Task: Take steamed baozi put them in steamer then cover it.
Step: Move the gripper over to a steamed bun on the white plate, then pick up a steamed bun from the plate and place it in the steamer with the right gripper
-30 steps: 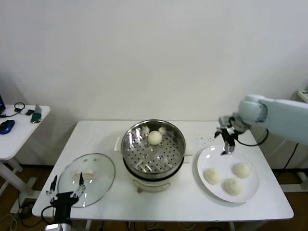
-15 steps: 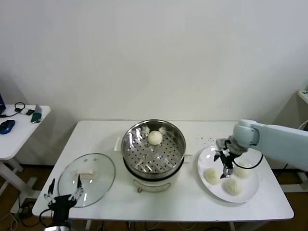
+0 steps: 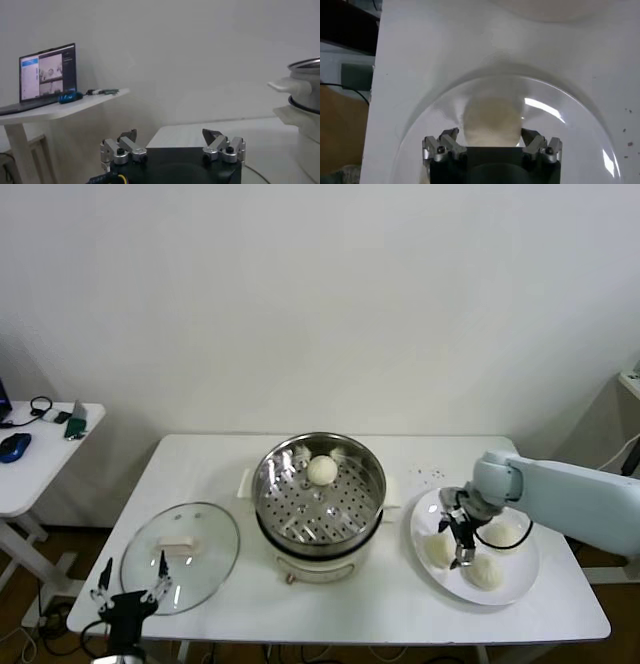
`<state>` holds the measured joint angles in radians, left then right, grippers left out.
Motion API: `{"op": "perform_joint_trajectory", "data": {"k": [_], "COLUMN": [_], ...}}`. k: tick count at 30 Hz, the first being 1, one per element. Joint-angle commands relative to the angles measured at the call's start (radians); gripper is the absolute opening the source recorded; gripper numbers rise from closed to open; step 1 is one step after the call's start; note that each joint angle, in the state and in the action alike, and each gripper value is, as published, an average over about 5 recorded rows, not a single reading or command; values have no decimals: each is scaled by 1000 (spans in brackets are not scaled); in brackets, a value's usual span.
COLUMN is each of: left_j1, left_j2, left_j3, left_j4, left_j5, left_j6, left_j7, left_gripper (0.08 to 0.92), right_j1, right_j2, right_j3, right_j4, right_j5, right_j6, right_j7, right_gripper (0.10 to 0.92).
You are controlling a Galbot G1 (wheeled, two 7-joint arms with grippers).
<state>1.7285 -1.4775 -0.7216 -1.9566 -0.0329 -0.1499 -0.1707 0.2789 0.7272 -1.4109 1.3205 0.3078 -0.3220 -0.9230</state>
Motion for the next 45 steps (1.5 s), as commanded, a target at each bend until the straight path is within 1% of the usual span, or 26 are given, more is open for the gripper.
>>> {"op": "perform_joint_trajectory", "data": {"k": [1,8,15,19,24,29,33,37,45], "left_j1": [3,7,10,10,11,12,13,10,8], "left_j2": [-1,-2,-2,-1,-2,-7,-9,-7,3], "left_j3": [3,9,8,7,10,17,27,36,47], "left_j4": [-8,-28,-23,-22,-22,-23,-21,-24,-36], "left_j5": [-6,-9,-9,-9,-7,-6,-3,4,9], "left_j6": [6,16,12,12,12,10,7,9,11], "left_j7": [0,0,-1,-1,-1,-1,-1,0,3], "left_gripper": [823,823,823,823,823,823,823,823,823], "right_j1": [-29,-32,-39,-1,149,423,609,728,814], "right_j2": [4,11,8,-9,-37,-21,40,121,283], "right_j3": [18,28,45,41,-17,-162,-286,-338,-325], "right_j4": [-11,-27,-31,-14,11,13,12,19,25], "right_j5": [-17,-31,-26,11,120,260,371,492,654], "right_j6": [-2,-1,-2,-7,-19,-16,-10,-15,-57], "right_j7": [-1,0,2,6,13,0,-7,-4,20], "right_gripper": [817,738,701,691,687,680,679,679,678]}}
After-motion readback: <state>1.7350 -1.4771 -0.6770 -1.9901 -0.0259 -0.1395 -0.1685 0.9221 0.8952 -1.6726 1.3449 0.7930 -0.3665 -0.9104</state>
